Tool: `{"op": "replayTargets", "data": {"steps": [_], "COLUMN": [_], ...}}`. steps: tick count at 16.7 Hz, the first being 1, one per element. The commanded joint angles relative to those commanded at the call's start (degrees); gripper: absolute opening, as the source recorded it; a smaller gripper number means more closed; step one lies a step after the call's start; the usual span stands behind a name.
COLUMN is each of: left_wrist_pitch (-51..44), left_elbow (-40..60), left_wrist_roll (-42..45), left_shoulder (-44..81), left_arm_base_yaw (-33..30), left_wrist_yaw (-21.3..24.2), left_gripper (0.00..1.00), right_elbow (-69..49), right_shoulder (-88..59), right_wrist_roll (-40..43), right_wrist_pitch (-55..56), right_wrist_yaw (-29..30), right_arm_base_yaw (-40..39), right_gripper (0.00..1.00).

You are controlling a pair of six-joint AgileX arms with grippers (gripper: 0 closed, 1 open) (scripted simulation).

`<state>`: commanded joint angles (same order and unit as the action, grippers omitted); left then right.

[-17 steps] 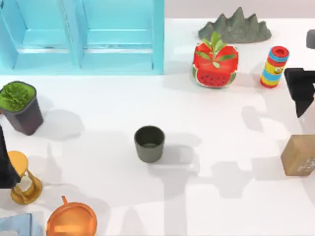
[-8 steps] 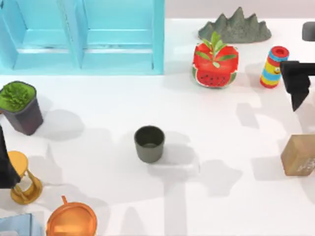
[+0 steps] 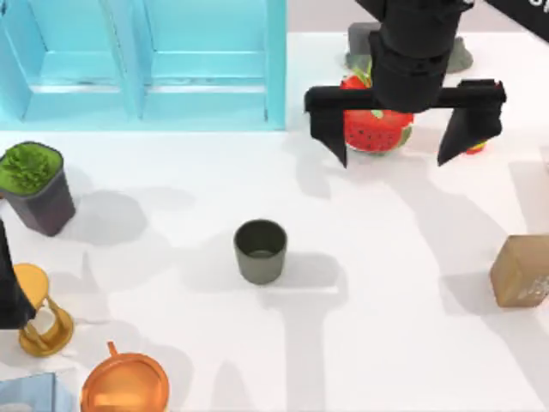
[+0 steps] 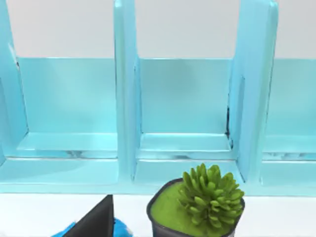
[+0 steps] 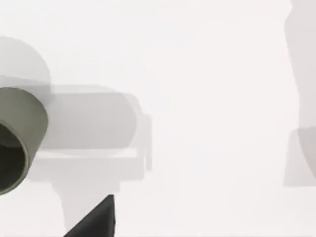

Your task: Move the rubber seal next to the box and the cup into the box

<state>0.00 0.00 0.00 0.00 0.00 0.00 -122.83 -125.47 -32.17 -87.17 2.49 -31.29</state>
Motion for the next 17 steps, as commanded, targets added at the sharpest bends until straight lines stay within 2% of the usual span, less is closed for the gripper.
{"op": "replayTargets", "data": {"steps": [4, 8, 14, 17], "left_wrist_pitch": [0.00, 0.00, 0.00, 0.00], "left_elbow": [0.00, 0.00, 0.00, 0.00], "left_wrist_roll": [0.00, 0.00, 0.00, 0.00], "left_shoulder": [0.00, 0.00, 0.00, 0.00], "left_arm_base_yaw": [0.00, 0.00, 0.00, 0.00], "left_wrist_yaw": [0.00, 0.00, 0.00, 0.00], "left_gripper": [1.00, 1.00, 1.00, 1.00], "right_elbow": [-16.95, -25.81, -26.25, -22.17], "right_shoulder": [-12.92, -20.52, -21.12, -20.61], "right_wrist_roll": [-10.61, -17.39, -17.99, -17.78], "right_wrist_pitch": [-1.53, -1.88, -1.65, 2.25], "right_wrist_yaw": [1.29, 2.17, 2.17, 2.26], "right_arm_base_yaw": [-10.41, -17.05, -17.56, -17.46], "right_gripper": [1.00, 1.00, 1.00, 1.00]}}
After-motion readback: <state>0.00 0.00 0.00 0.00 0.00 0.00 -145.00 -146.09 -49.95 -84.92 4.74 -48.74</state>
